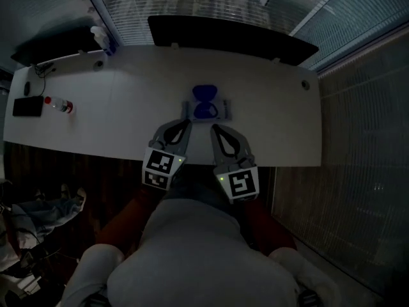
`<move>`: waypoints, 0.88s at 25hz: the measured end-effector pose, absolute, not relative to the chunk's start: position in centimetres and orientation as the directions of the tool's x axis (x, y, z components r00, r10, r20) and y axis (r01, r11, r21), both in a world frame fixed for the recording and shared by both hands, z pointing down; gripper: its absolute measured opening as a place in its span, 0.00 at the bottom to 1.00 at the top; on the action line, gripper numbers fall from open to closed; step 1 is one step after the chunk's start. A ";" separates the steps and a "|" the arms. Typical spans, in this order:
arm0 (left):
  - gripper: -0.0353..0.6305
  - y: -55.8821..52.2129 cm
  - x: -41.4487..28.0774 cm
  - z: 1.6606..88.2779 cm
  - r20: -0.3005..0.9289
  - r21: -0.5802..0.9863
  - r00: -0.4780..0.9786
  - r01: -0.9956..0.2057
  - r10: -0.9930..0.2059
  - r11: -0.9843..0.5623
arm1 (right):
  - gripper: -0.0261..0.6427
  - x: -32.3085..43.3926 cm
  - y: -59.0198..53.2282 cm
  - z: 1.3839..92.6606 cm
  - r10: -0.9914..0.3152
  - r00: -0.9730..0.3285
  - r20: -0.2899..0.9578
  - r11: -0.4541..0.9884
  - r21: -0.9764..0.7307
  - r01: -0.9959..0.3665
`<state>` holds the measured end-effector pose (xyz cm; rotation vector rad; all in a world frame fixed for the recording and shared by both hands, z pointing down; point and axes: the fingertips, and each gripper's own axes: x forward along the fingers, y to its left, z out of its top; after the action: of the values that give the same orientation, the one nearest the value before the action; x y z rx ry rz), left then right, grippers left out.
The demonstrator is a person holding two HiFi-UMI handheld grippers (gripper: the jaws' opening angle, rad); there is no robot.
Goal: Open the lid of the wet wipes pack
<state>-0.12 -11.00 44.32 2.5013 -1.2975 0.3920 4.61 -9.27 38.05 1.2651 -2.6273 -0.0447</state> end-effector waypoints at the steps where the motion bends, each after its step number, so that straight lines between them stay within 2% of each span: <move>1: 0.06 -10.3 -0.2 43.8 0.368 0.137 0.557 -0.825 -0.745 -0.549 | 0.04 4.5 -8.6 36.8 -0.780 -0.604 0.163 0.621 0.077 -0.780; 4: 0.06 -8.5 -0.1 42.4 0.357 0.148 0.567 -0.819 -0.742 -0.555 | 0.04 5.0 -6.9 34.4 -0.792 -0.596 0.133 0.600 -0.018 -0.800; 12: 0.06 -5.0 0.2 37.3 0.285 0.128 0.564 -0.824 -0.775 -0.552 | 0.04 6.5 -2.7 31.9 -0.808 -0.576 0.122 0.569 -0.093 -0.817; 22: 0.06 -3.9 2.3 34.5 0.199 0.129 0.598 -0.801 -0.777 -0.584 | 0.04 6.8 -0.9 30.3 -0.804 -0.592 0.063 0.587 -0.075 -0.806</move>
<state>2.25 -3.86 34.54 2.6199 -1.3112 0.1783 6.84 -0.88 30.32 1.4093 -2.7786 0.1497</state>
